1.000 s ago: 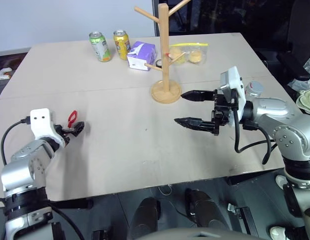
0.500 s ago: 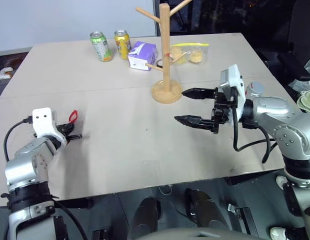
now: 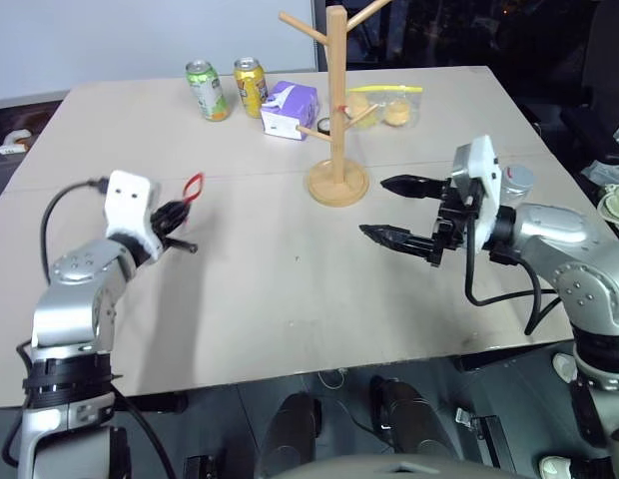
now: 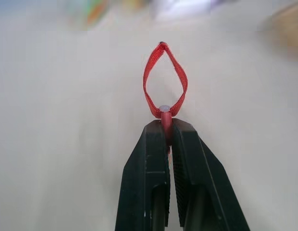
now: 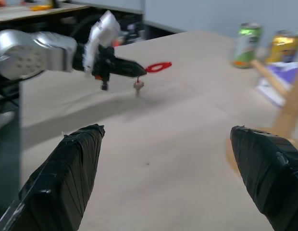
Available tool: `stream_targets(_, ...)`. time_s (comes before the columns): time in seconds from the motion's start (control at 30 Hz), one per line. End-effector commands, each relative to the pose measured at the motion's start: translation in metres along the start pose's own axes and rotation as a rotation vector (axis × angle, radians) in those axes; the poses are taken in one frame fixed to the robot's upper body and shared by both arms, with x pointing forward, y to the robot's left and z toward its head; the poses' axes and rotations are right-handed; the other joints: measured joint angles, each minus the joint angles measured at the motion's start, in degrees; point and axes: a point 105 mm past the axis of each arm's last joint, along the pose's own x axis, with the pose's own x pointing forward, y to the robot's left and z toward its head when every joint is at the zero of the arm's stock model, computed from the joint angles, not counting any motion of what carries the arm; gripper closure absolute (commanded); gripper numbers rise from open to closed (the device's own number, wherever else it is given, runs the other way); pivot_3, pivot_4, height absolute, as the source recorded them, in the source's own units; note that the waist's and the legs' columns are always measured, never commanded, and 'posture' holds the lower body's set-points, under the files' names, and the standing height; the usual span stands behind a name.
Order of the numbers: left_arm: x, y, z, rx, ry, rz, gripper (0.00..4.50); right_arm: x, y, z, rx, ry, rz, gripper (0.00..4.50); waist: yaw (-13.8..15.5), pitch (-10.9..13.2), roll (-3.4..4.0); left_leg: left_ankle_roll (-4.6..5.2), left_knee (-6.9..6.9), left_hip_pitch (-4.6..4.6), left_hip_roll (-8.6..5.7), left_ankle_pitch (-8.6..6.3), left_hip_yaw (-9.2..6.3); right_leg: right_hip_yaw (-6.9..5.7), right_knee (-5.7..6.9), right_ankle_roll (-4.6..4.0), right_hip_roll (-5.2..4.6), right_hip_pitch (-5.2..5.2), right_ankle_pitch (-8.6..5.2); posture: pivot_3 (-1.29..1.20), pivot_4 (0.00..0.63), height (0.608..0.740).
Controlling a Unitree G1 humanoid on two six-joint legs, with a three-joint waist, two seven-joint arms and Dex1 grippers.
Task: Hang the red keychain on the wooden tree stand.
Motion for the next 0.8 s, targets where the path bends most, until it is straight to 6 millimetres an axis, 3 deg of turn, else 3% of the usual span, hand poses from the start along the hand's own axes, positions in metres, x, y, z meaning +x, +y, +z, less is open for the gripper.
stream_targets(0.03, 0.005, -0.034, 0.068, 0.131, -0.252, -0.188, 4.45, -0.010, -0.005, 0.024, -0.116, -0.100, -0.149, 0.00, -0.12, 0.00, -0.01, 0.00, 0.01, -0.02, 0.00, 0.00, -0.01, -0.01, -0.01, 0.01, 0.01, -0.01, 0.00, 0.00, 0.150, 0.740)
stream_targets(0.17, 0.014, -0.067, 0.104, 0.206, -0.394, -0.323, 4.45, -0.014, -0.005, 0.034, -0.106, -0.153, -0.234, 0.00, -0.58, 0.00, 0.00, 0.00, 0.01, 0.03, 0.01, 0.00, 0.05, 0.07, 0.03, 0.02, 0.05, 0.00, 0.01, 0.00, 0.150, 0.740)
stream_targets(0.27, 0.027, -0.083, 0.119, 0.234, -0.460, -0.362, 4.45, -0.013, -0.002, 0.039, -0.094, -0.175, -0.253, 0.00, -0.52, 0.00, 0.00, 0.01, 0.01, 0.09, 0.02, 0.00, 0.04, 0.09, 0.09, 0.01, 0.13, 0.01, 0.00, 0.00, 0.150, 0.740)
stream_targets(0.5, 0.059, -0.098, 0.108, 0.307, -0.479, -0.382, 4.45, -0.009, 0.000, 0.042, -0.086, -0.182, -0.294, 0.00, -0.53, 0.00, 0.01, 0.01, 0.01, 0.17, 0.08, 0.01, 0.06, 0.18, 0.15, -0.01, 0.27, 0.02, 0.00, 0.00, 0.150, 0.740)
stream_targets(0.8, 0.075, -0.102, 0.110, 0.337, -0.520, -0.362, 4.45, -0.016, -0.002, 0.040, -0.086, -0.167, -0.363, 0.00, -0.46, 0.00, 0.01, 0.02, 0.01, 0.03, 0.02, 0.00, 0.03, 0.18, 0.06, 0.01, 0.17, 0.01, 0.00, 0.00, 0.150, 0.740)
